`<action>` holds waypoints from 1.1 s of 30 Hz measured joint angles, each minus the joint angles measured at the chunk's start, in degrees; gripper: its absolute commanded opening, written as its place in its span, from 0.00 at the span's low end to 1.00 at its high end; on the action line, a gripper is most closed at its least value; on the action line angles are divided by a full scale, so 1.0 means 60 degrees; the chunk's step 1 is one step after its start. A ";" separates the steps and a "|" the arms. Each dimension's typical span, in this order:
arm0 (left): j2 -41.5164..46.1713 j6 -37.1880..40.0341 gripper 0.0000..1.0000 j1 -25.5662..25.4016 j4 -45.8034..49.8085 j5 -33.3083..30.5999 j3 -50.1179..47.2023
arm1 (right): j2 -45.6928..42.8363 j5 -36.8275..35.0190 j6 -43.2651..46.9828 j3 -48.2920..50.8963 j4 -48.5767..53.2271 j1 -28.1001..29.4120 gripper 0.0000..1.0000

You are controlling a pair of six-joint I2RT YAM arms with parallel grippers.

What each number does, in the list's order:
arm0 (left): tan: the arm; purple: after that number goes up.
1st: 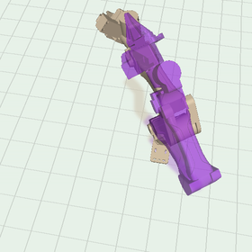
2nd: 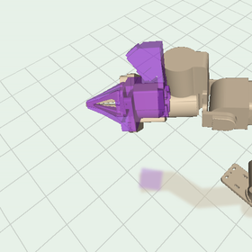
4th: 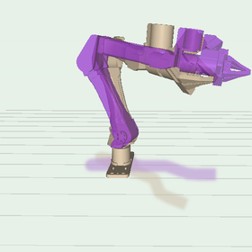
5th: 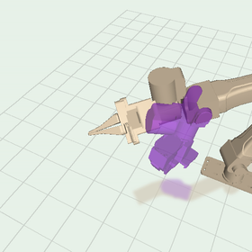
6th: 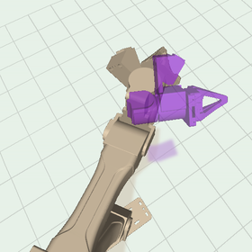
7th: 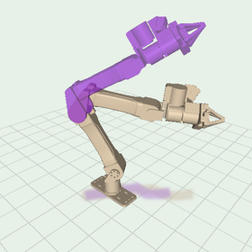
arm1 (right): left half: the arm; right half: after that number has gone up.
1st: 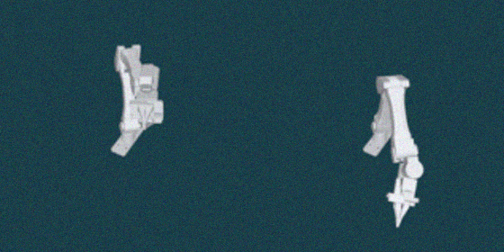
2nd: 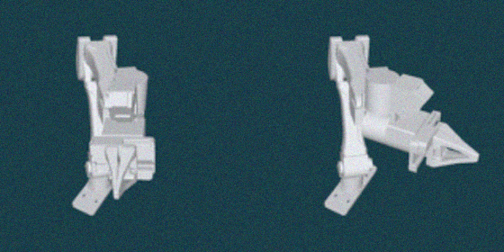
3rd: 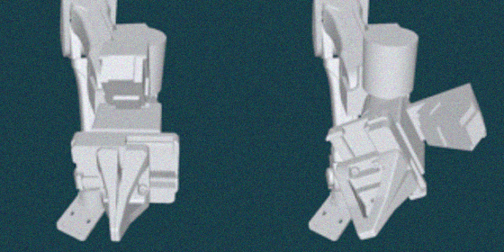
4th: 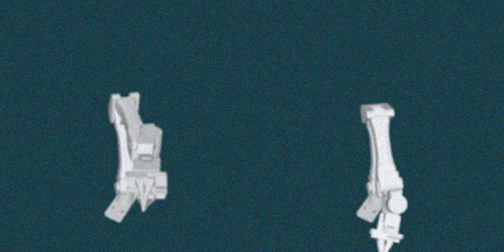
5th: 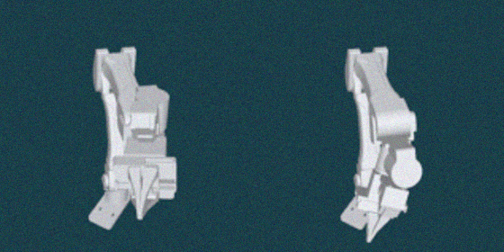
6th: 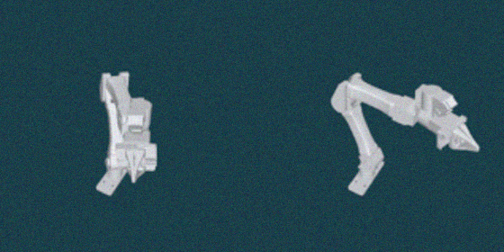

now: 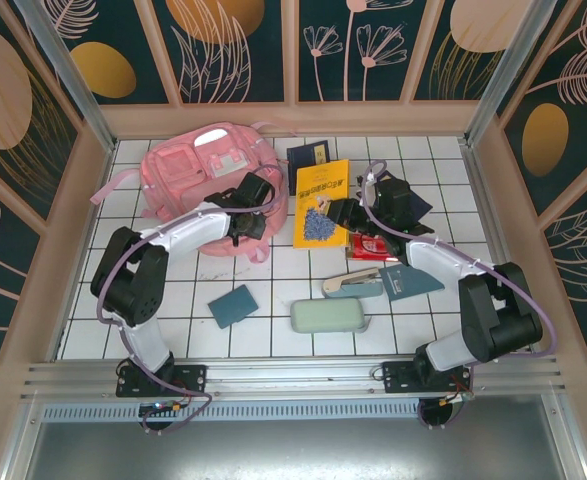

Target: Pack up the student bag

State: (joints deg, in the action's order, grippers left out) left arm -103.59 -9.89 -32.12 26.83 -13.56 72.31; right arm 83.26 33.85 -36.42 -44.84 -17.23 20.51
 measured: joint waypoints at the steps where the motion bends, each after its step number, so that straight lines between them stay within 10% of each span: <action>1: -0.0036 0.0036 0.09 0.0022 0.0007 0.0022 0.0007 | -0.0007 0.0015 0.0000 0.0000 0.0000 0.0000 0.00; 21: 0.0433 -0.0951 0.00 0.0102 0.1082 0.0102 0.3144 | 0.0226 0.0295 -0.1606 0.0098 -0.1625 0.0685 0.00; 33: 0.0670 -0.1781 0.00 0.0124 0.1129 -0.0317 0.3770 | 0.3002 -0.1876 -0.3803 -0.1778 -0.2550 0.2371 0.00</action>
State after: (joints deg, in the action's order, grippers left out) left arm -99.57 -20.58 -31.38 33.61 -15.46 94.94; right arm 101.27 22.59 -59.24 -55.51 -32.53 34.74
